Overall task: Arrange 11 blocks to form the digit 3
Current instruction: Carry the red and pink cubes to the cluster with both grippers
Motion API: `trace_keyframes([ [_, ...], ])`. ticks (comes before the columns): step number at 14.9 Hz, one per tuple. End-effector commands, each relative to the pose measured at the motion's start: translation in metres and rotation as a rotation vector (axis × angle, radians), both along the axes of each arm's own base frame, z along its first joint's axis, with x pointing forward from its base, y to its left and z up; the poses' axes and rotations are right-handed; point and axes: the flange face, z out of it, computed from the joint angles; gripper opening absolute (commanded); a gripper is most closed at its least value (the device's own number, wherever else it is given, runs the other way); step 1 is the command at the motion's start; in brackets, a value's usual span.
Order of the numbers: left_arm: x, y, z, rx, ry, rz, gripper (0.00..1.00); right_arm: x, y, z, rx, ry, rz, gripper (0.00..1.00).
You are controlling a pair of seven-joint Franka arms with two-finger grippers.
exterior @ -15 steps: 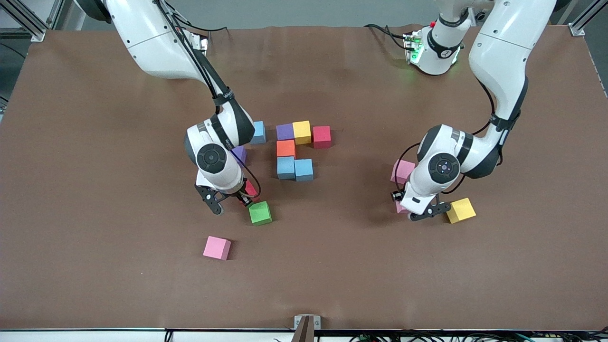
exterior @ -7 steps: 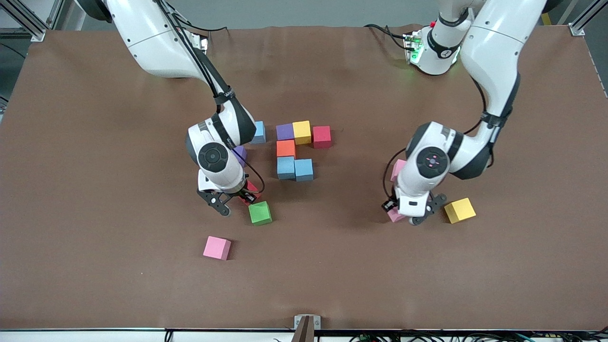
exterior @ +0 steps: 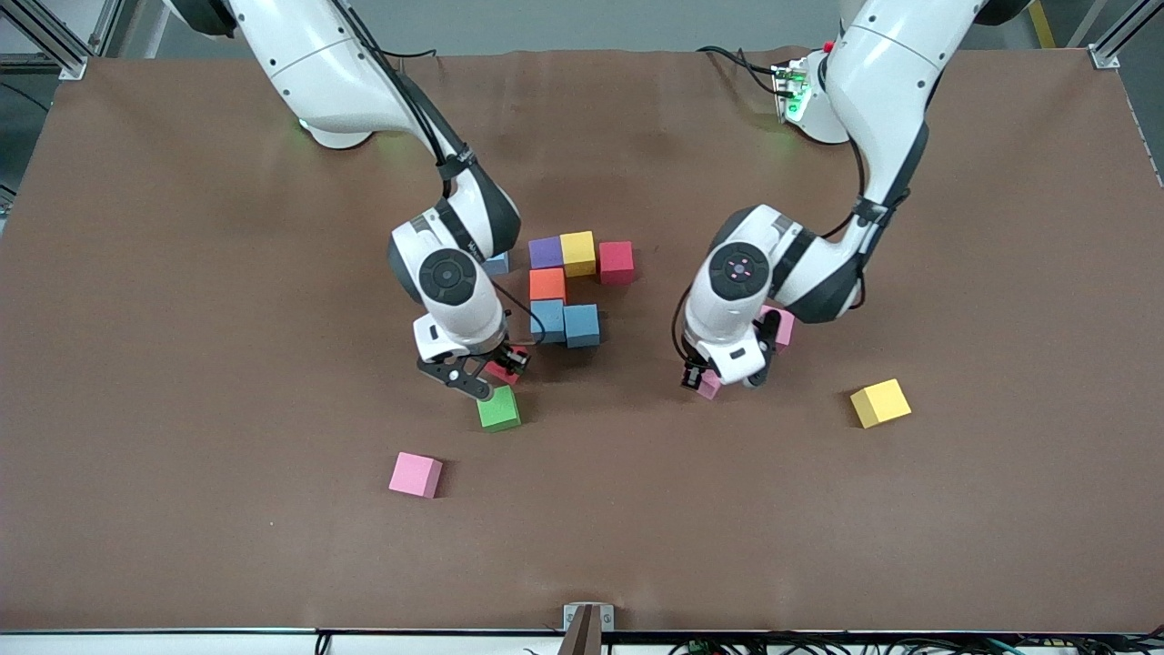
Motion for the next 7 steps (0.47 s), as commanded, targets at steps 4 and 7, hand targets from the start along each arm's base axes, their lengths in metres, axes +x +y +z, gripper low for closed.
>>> trace_keyframes([
  [4, -0.011, -0.045, -0.012, -0.024, 0.003, 0.376, 0.37, 0.006, 0.014, 0.023, 0.015, -0.050, 0.257, 0.20],
  [7, -0.014, -0.066, -0.018, -0.045, 0.015, 0.462, 0.37, 0.009, 0.021, 0.022, 0.015, -0.060, 0.296, 0.20],
])
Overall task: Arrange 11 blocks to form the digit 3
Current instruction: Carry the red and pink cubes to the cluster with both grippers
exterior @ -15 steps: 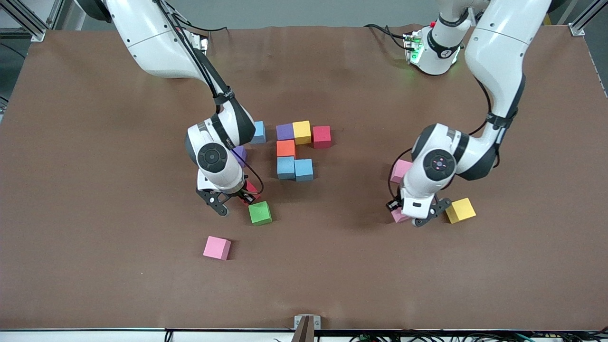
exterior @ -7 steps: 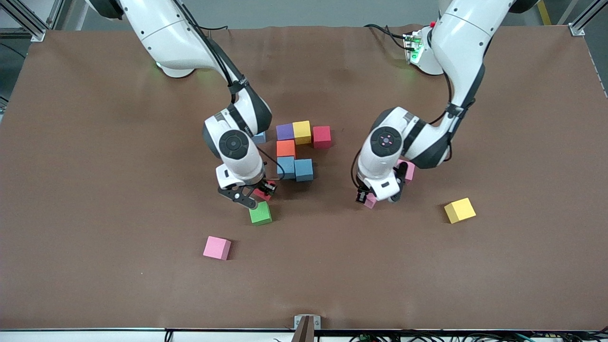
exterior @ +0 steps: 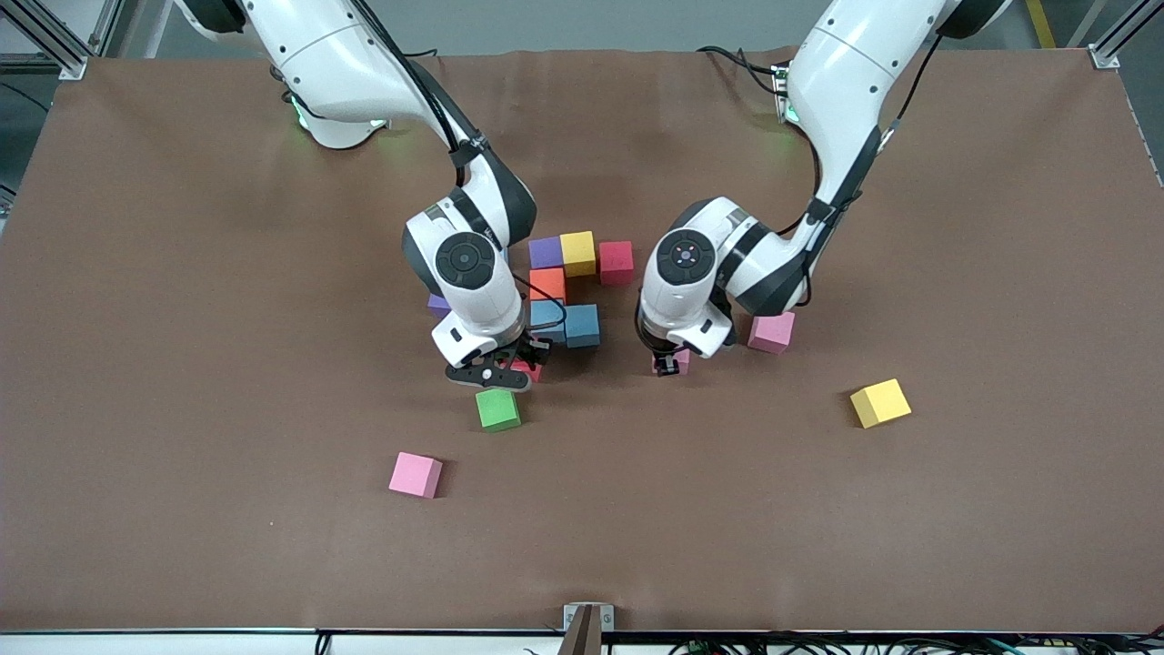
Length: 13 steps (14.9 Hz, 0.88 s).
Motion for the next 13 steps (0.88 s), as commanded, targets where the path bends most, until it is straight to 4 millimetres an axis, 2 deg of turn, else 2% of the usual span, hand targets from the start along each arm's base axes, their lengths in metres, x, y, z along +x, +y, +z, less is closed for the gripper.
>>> trace_keyframes([
  [1, 0.001, -0.021, -0.005, -0.031, 0.012, 0.082, 0.37, 0.004, 0.009, -0.002, -0.002, -0.010, 0.047, 0.19],
  [4, -0.010, -0.034, -0.009, -0.055, 0.045, 0.114, 0.37, 0.010, 0.023, -0.010, -0.002, -0.016, 0.090, 0.18],
  [7, -0.009, -0.040, -0.006, -0.075, 0.048, 0.135, 0.37, 0.011, 0.022, -0.013, -0.022, -0.004, 0.187, 0.18],
  [10, -0.010, -0.052, -0.009, -0.086, 0.048, 0.145, 0.38, 0.019, 0.035, -0.011, -0.062, 0.052, 0.231, 0.17],
  [13, -0.009, -0.063, -0.014, -0.093, 0.049, 0.162, 0.38, 0.020, 0.047, -0.017, -0.076, 0.057, 0.251, 0.17],
])
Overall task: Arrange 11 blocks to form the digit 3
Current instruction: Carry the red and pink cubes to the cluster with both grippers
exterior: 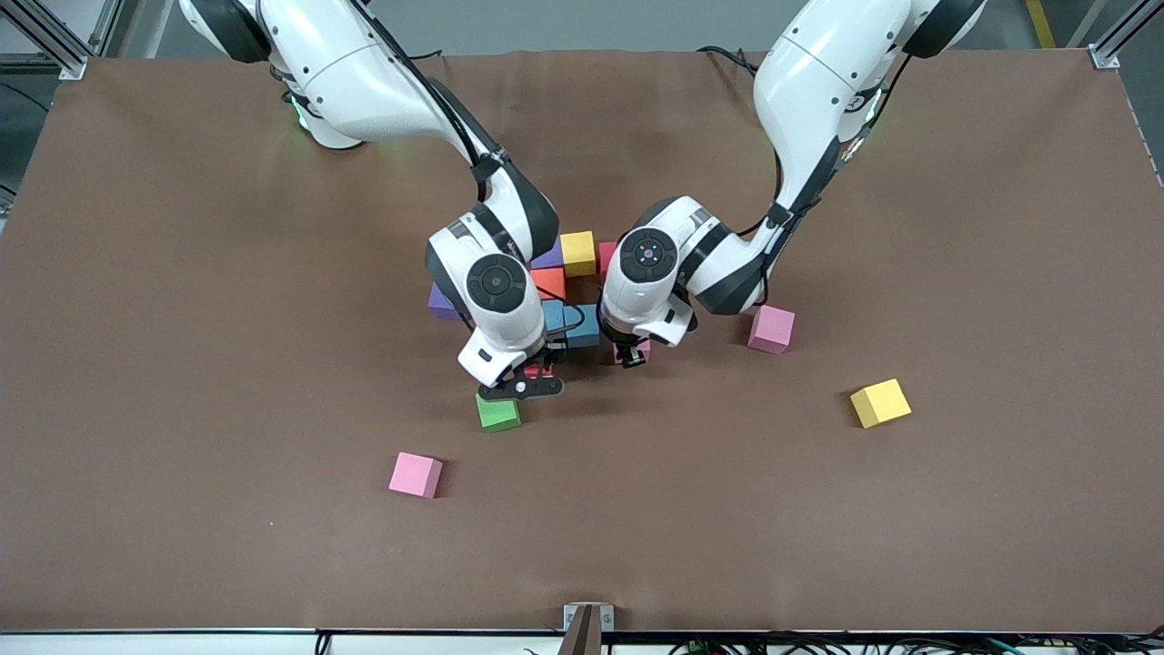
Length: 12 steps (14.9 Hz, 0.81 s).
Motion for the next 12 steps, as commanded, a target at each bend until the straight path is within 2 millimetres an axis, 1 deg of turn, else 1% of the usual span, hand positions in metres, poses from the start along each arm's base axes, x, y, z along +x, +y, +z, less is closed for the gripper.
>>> trace_keyframes([
  [1, 0.003, -0.017, -0.010, -0.022, 0.007, 0.016, 0.39, 0.003, 0.016, -0.008, -0.017, -0.012, 0.039, 0.17],
  [3, 0.000, -0.024, -0.020, -0.019, 0.013, 0.010, 0.39, 0.001, 0.020, -0.011, -0.016, -0.011, 0.047, 0.17],
  [4, -0.002, -0.025, -0.022, -0.017, 0.013, 0.006, 0.39, -0.004, 0.025, -0.011, -0.015, -0.011, 0.056, 0.17],
  [6, -0.004, -0.027, -0.024, -0.014, 0.015, 0.000, 0.41, -0.004, 0.026, -0.011, -0.015, -0.011, 0.056, 0.17],
  [9, -0.004, -0.027, -0.023, -0.012, 0.013, -0.002, 0.41, -0.005, 0.025, -0.014, -0.020, -0.005, 0.053, 0.17],
  [12, -0.003, -0.020, -0.025, 0.000, 0.009, -0.015, 0.41, -0.008, 0.026, -0.015, -0.022, -0.003, 0.047, 0.17],
])
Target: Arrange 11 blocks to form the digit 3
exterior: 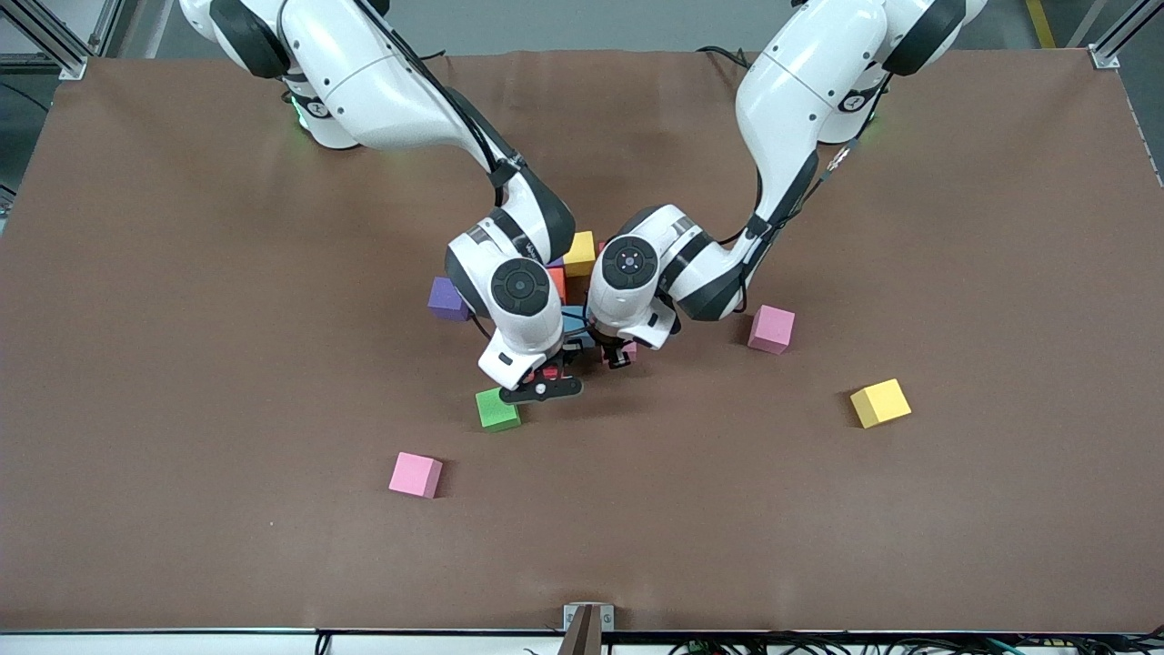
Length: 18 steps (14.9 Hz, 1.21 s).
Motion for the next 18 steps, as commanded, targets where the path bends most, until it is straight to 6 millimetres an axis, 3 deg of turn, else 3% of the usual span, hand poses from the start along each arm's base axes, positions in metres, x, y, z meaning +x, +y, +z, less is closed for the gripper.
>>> trace_keyframes([
  [1, 0.000, -0.001, -0.005, 0.004, -0.001, -0.005, 0.41, -0.006, 0.008, -0.003, -0.013, 0.002, 0.011, 0.17],
  [6, -0.008, 0.004, -0.015, 0.037, 0.009, -0.030, 0.39, -0.012, 0.001, -0.021, -0.027, 0.015, 0.007, 0.17],
  [14, -0.021, 0.009, -0.010, 0.051, 0.017, -0.090, 0.27, -0.017, 0.004, -0.022, -0.029, 0.018, -0.015, 0.17],
  [18, -0.026, 0.006, -0.009, 0.052, 0.021, -0.101, 0.26, -0.020, 0.007, -0.023, -0.030, 0.019, -0.023, 0.17],
])
